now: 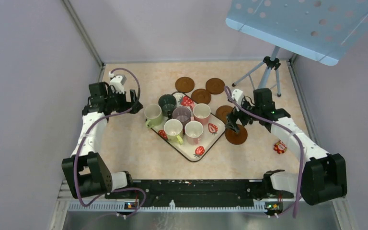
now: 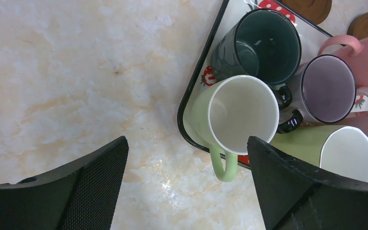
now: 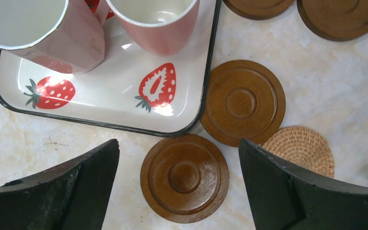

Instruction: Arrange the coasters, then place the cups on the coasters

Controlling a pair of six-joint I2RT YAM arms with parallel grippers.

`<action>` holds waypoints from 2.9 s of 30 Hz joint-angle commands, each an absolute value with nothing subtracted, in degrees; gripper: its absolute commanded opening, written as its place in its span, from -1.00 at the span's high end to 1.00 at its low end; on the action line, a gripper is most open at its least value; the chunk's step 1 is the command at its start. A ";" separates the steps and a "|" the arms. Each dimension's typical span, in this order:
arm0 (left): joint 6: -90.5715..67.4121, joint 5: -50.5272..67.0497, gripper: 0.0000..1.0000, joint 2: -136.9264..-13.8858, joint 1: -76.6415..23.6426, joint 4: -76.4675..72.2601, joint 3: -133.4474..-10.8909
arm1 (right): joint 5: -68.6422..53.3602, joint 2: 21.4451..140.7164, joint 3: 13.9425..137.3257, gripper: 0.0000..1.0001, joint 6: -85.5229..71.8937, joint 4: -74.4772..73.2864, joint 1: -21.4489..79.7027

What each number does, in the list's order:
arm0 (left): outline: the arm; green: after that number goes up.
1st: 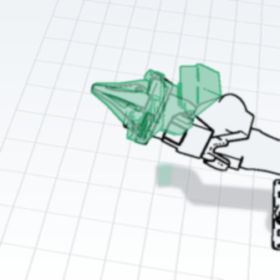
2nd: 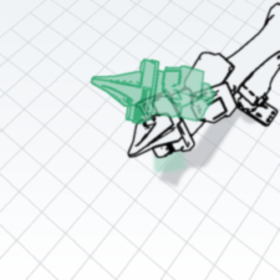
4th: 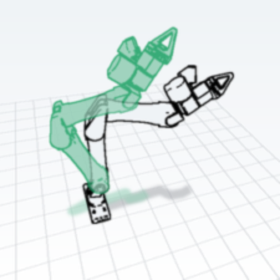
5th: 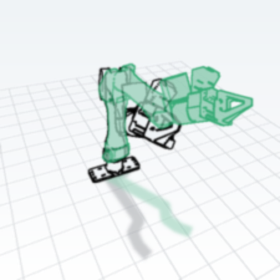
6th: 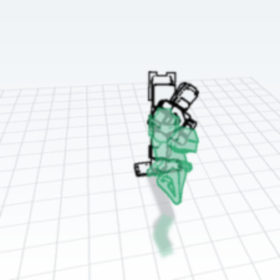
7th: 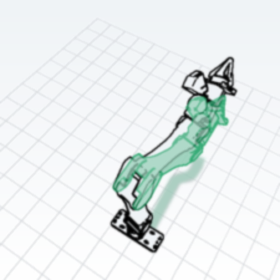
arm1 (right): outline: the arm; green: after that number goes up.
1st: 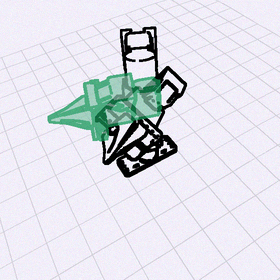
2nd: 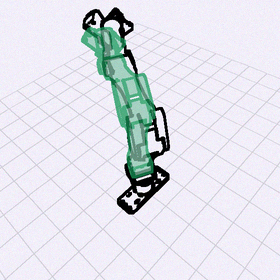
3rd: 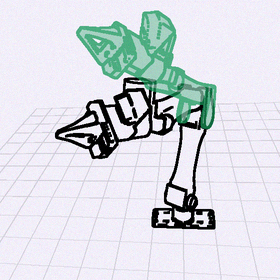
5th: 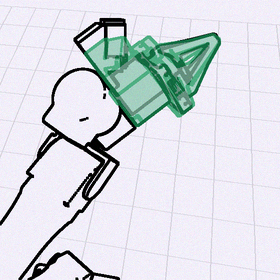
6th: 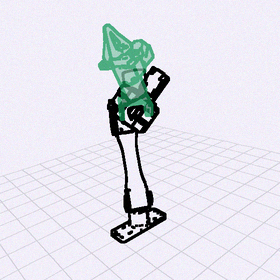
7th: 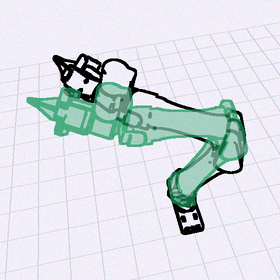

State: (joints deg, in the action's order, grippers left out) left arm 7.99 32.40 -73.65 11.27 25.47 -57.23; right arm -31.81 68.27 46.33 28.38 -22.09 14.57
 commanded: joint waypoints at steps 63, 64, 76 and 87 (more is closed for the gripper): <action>4.21 38.72 -0.97 -69.96 14.84 23.73 -59.15 | -27.12 91.93 47.59 -0.01 63.58 -20.98 20.14; 4.15 38.80 -0.97 -69.91 14.85 23.74 -59.15 | -27.48 92.00 47.55 -0.01 64.30 -21.68 20.13; 3.90 39.42 -0.97 -70.25 15.34 23.81 -59.24 | -29.65 93.36 49.13 -0.12 67.47 -27.56 20.18; 3.66 39.77 -0.97 -70.38 15.69 23.92 -59.33 | -30.64 91.94 51.92 -0.19 64.92 -31.92 17.97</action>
